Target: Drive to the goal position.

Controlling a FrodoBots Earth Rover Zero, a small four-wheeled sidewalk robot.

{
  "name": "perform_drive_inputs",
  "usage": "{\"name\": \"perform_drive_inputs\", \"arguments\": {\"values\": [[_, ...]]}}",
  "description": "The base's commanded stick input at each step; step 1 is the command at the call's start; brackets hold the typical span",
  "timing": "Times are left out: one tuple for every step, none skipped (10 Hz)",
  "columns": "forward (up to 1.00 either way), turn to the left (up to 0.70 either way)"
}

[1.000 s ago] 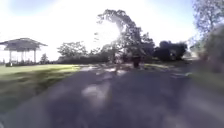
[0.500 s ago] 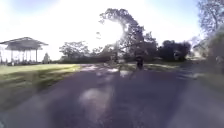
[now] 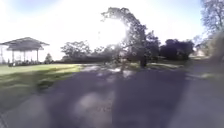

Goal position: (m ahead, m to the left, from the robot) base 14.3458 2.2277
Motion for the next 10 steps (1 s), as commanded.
{"name": "perform_drive_inputs", "arguments": {"values": [[0.70, 0.00], [0.70, 0.00], [0.70, 0.00], [0.70, 0.00], [0.70, 0.00], [0.70, 0.00], [0.70, 0.00], [0.70, 0.00], [0.70, -0.09], [0.70, -0.20]]}}
